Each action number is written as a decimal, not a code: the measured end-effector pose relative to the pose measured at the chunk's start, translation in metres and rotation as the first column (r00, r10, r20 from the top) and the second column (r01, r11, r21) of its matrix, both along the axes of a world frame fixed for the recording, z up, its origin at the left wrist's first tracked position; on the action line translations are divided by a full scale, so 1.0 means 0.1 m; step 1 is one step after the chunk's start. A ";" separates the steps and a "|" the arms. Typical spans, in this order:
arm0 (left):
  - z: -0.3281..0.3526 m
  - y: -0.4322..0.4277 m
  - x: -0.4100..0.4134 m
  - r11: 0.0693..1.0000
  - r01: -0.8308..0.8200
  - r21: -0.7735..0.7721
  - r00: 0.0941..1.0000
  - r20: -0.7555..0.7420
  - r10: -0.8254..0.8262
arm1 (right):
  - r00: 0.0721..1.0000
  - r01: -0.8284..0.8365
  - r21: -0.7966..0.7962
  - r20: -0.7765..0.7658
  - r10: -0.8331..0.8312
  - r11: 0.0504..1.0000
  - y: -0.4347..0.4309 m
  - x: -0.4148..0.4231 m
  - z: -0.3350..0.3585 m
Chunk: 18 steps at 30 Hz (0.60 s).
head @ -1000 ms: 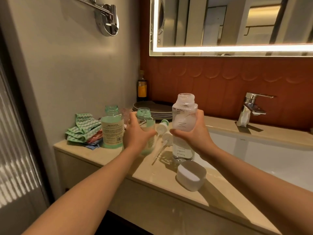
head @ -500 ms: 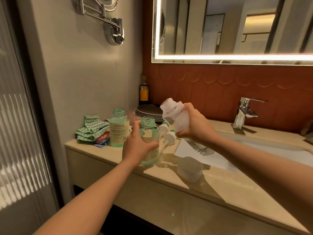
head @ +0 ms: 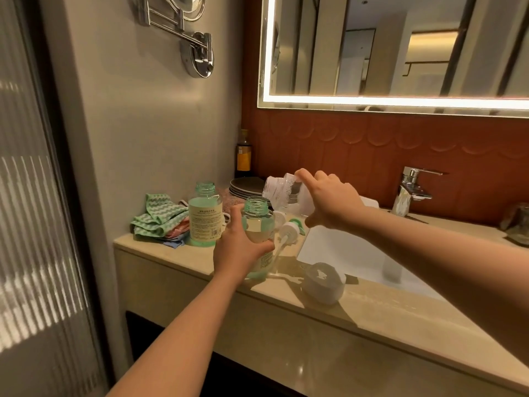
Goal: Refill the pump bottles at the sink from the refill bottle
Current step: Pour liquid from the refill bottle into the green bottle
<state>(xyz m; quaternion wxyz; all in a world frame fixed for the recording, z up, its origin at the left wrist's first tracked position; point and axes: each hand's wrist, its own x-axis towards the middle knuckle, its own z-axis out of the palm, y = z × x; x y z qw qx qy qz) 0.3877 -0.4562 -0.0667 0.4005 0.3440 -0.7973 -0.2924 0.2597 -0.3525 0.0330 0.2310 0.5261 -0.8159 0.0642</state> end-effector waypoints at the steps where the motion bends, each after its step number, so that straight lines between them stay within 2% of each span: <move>1: 0.00 0.00 0.00 1.000 0.002 0.000 1.000 0.000 -0.002 | 1.000 -0.002 0.006 -0.018 0.002 1.000 0.00 0.00 0.00; 9: 0.00 0.00 0.00 1.000 0.001 -0.001 1.000 0.003 -0.001 | 0.992 -0.004 0.030 -0.124 0.007 1.000 0.04 0.01 0.05; 18: 0.00 0.00 -0.01 1.000 -0.008 -0.004 1.000 0.012 0.008 | 0.988 -0.013 0.053 -0.154 0.021 0.999 0.05 0.03 0.10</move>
